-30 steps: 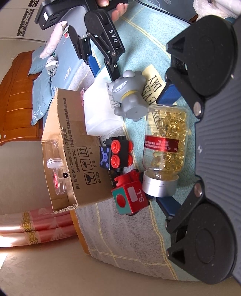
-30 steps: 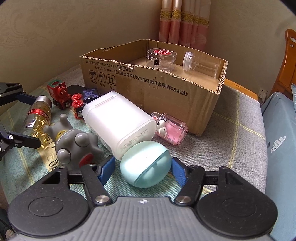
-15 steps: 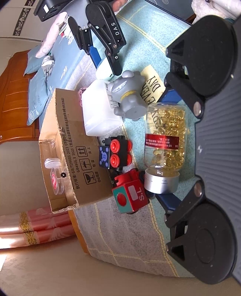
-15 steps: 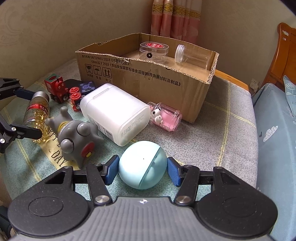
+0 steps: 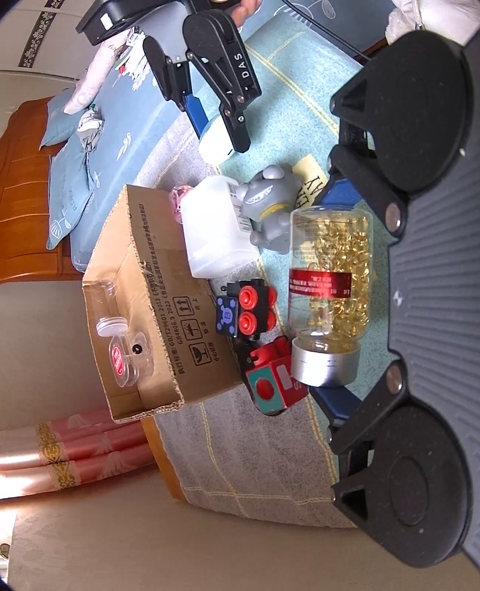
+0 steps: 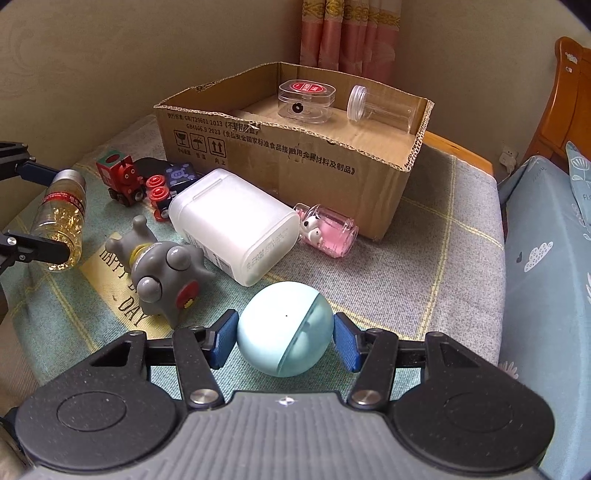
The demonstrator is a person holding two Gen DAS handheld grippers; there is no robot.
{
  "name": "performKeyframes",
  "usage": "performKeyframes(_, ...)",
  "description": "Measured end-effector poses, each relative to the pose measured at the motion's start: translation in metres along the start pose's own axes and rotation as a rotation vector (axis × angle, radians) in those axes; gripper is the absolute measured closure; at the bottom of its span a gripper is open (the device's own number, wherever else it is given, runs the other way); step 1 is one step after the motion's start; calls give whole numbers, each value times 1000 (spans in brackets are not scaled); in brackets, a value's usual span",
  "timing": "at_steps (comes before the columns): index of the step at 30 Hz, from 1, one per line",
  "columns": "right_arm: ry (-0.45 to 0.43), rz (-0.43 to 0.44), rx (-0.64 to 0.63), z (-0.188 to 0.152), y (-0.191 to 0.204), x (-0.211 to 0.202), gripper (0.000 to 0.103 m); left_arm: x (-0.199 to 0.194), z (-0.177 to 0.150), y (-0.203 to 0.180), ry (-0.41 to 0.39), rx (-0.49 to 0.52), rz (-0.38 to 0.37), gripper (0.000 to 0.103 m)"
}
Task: Organize rigid objects
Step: 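Lift the capsule bottle with left tool while right tool grasps the teal ball, then lower both held items into the box and open both tools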
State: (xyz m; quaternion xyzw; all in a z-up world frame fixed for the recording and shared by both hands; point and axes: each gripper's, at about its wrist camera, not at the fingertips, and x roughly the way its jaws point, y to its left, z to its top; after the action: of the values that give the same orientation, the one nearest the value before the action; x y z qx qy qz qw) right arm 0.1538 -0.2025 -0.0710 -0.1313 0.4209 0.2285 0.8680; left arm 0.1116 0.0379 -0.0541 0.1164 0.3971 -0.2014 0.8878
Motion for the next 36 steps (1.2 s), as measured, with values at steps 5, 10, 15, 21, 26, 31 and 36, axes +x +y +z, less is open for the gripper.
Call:
performKeyframes(5,-29,12,-19,11,-1,-15,42,-14,23,-2,-38,26,-1,10)
performKeyframes(10,-80,19,-37,31,-4,-32,42,-19,61,3,-107,56,31,10)
performKeyframes(15,-137,1,-62,54,-8,-45,42,-8,103,12,-147,77,56,10)
performKeyframes(21,-189,-27,-69,82,-16,-52,42,24,142,22,-164,53,109,9)
performKeyframes(26,-198,-39,-67,100,-22,-49,42,35,140,30,-175,-15,130,6)
performKeyframes(31,-194,-38,-56,113,-28,-37,42,26,117,33,-182,-87,127,2)
performKeyframes(36,-178,-26,-24,129,-34,-22,42,13,95,29,-185,-130,171,1)
